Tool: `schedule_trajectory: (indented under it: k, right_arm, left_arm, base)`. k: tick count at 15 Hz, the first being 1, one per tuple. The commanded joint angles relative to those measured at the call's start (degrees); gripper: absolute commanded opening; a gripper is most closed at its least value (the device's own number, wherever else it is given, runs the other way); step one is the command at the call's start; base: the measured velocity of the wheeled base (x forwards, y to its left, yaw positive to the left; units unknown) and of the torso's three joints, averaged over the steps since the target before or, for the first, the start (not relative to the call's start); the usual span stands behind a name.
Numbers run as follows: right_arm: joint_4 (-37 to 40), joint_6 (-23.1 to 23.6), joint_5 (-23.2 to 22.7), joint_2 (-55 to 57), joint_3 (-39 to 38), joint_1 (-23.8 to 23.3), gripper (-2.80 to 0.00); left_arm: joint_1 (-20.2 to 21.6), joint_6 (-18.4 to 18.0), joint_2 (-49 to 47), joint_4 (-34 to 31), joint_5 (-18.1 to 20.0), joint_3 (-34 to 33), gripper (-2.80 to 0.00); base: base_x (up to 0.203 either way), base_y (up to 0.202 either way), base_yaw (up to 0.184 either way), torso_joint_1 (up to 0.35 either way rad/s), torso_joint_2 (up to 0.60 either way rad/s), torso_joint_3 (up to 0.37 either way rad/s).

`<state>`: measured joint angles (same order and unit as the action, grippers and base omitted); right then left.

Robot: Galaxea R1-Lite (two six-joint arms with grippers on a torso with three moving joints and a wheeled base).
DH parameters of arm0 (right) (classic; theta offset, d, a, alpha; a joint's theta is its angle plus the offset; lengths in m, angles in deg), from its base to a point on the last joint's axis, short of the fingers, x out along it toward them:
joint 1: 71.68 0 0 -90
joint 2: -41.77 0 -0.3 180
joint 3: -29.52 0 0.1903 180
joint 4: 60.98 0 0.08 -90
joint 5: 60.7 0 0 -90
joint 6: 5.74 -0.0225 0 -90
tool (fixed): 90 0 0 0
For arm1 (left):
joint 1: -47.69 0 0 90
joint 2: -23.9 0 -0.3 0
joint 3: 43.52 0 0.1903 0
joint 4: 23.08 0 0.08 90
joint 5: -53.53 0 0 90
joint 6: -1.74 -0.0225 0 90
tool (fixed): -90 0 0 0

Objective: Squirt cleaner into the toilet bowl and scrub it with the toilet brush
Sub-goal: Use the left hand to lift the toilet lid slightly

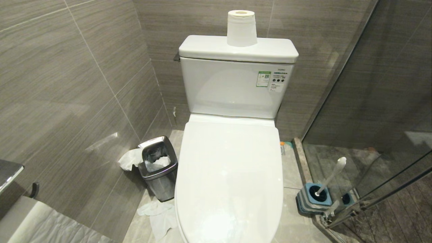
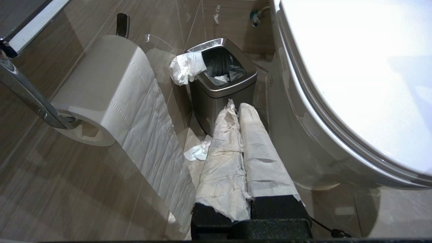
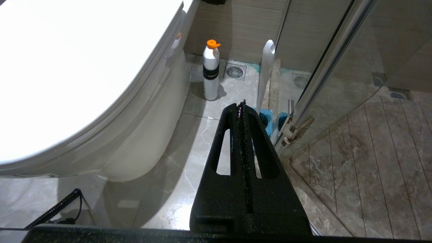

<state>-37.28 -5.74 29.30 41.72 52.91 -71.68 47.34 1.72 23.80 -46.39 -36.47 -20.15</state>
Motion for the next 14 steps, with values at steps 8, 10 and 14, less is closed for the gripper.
schedule_trajectory:
  k: [8, 10, 14]
  right_arm:
    - [0.02, 0.0, 0.0, 0.04, -0.02, 0.0, -2.8]
    - [0.02, 0.0, 0.0, 0.05, 0.06, 0.0, -2.8]
    - [0.02, 0.0, 0.0, 0.05, -0.02, 0.0, -2.8]
  left_arm:
    - [0.0, 0.02, 0.01, 0.03, 0.0, -0.09, -2.8]
    - [0.0, 0.02, 0.01, 0.03, 0.0, -0.09, -2.8]
    - [0.0, 0.02, 0.01, 0.03, 0.0, -0.09, -2.8]
  base:
    - [0.0, 0.0, 0.0, 0.0, 0.0, 0.0]
    - [0.0, 0.0, 0.0, 0.0, 0.0, 0.0]
    - [0.0, 0.0, 0.0, 0.0, 0.0, 0.0]
